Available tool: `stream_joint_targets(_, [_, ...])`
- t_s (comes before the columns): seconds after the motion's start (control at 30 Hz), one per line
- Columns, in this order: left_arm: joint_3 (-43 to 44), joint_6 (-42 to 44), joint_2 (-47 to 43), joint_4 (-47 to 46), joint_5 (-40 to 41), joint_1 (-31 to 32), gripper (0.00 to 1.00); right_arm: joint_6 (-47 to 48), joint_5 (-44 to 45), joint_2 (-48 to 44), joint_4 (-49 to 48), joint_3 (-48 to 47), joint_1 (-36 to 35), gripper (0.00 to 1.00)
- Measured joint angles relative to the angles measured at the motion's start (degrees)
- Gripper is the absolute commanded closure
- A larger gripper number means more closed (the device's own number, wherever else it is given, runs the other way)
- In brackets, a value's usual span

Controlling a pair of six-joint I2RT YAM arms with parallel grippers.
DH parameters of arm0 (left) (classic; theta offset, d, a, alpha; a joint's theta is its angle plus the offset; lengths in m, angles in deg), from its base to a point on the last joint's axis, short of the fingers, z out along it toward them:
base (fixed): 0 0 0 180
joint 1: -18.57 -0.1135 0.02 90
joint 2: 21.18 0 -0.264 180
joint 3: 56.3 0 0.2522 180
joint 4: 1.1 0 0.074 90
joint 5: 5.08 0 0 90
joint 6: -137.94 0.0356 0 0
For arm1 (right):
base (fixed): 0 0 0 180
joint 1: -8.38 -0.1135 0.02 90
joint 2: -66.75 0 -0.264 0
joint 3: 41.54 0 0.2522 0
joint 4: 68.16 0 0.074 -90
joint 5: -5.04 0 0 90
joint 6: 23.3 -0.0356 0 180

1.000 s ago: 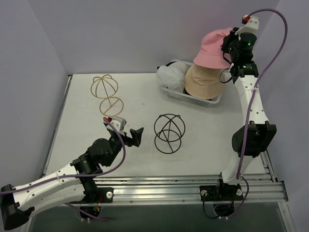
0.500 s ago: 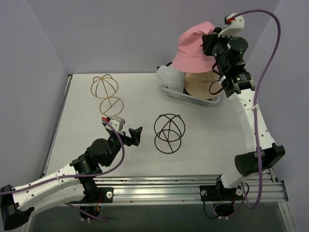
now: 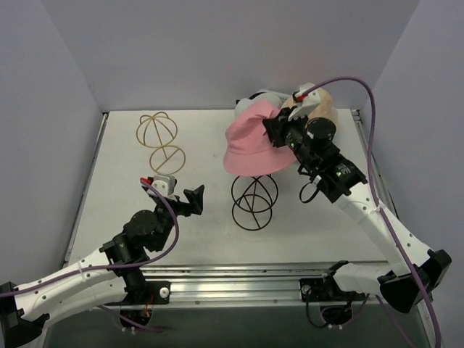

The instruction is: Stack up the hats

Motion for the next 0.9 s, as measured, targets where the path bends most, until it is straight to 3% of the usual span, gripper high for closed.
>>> stream_joint_targets(0.5, [-0.33,-0.02,0.92,0.02,2.51,0.00,0.06,-1.31,9.68,-14.97,-1.42,19.91,-15.43,1.00])
stream_joint_targets(0.9, [-0.33,-0.02,1.49,-0.02,2.49,0.00,0.06,-3.98,18.62,-21.57,-1.99,32.46,-20.96,1.00])
